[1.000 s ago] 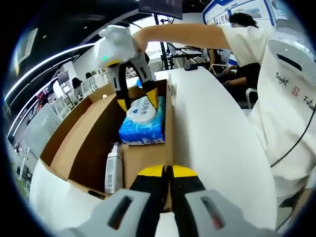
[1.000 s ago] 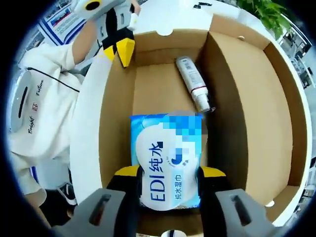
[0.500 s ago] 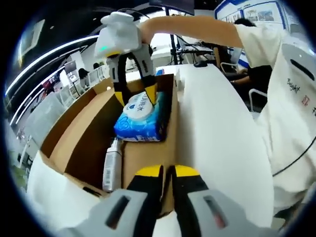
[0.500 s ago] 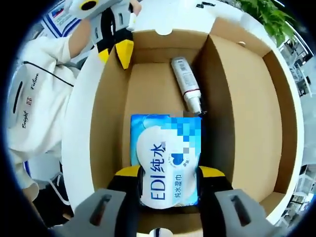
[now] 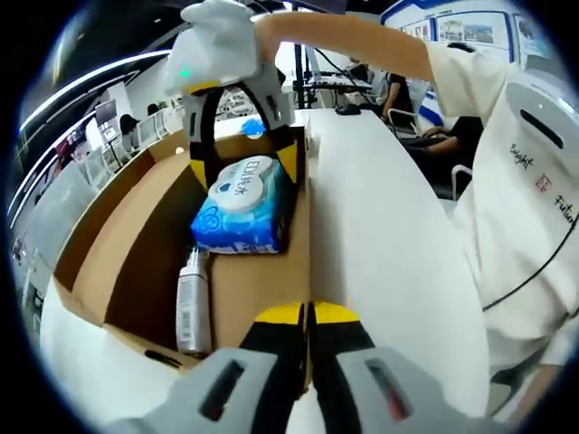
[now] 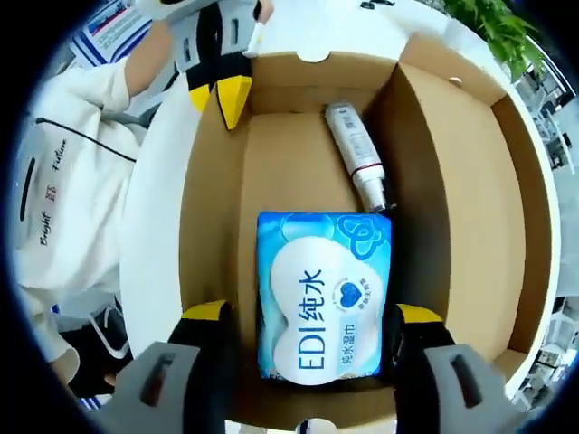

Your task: Operate the shoe box by opening the lid, removing the specified soft item, and placing it in the target area until the item is outside and the box remains undamaged.

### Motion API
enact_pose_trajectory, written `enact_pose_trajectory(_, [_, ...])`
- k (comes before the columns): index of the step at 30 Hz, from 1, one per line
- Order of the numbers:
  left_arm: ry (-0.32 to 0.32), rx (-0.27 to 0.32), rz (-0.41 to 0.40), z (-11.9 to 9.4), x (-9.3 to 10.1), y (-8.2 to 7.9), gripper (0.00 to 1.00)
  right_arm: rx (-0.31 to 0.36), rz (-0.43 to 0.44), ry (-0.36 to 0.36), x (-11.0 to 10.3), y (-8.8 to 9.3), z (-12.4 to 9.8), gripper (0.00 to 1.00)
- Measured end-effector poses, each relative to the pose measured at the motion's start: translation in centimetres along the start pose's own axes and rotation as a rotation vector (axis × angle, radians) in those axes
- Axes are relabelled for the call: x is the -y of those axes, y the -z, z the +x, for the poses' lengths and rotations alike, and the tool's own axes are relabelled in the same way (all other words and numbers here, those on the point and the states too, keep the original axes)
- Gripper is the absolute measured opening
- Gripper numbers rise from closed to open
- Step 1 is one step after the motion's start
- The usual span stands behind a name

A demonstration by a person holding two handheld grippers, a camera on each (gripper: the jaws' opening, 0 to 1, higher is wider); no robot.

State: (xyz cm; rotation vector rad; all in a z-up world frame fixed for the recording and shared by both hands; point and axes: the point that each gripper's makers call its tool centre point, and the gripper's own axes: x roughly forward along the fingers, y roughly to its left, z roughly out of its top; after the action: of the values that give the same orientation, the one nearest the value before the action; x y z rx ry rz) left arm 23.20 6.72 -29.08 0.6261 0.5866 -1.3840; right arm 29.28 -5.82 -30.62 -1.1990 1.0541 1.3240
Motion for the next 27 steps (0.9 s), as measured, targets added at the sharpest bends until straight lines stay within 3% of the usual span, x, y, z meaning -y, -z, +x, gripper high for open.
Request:
enact_pose_trajectory(1, [-0.009,0.001,-0.005,0.0,0.0,0.0,0.01,0.003,0.009,0.006,1.0,0.0,0.4,0.64])
enact_pose_trajectory(5, [-0.025,0.000,-0.008,0.0,0.0,0.0,0.01,-0.014,0.016,0.020,1.3,0.7,1.5,0.61])
enact_pose_trajectory(10, [-0.030,0.004,-0.020,0.0,-0.1,0.0,0.01,-0.024,0.021,0.011,1.0,0.7,1.5,0.60])
enact_pose_trajectory(16, [-0.020,-0.007,-0.030,0.0,-0.1,0.0,0.02,-0.026,0.036,0.006,2.5,0.8,1.8,0.62])
enact_pose_trajectory(21, [-0.033,-0.028,-0.044,0.1,-0.1,0.2,0.02,-0.026,0.038,0.029,2.3,0.9,2.8,0.68])
enact_pose_trajectory(24, [-0.033,-0.038,-0.022,0.1,0.0,0.3,0.02,-0.093,0.022,0.030,2.1,1.4,4.1,0.74])
enact_pose_trajectory(25, [-0.030,-0.039,-0.018,0.1,0.0,0.3,0.02,-0.091,0.066,0.012,2.0,1.2,3.8,0.74])
enact_pose_trajectory(26, [-0.030,-0.038,-0.016,0.1,0.0,0.3,0.02,-0.079,0.010,0.013,2.0,1.0,3.9,0.74])
enact_pose_trajectory(27, [-0.030,-0.038,-0.015,0.1,0.0,0.3,0.02,-0.077,0.050,0.005,1.8,1.1,4.0,0.74])
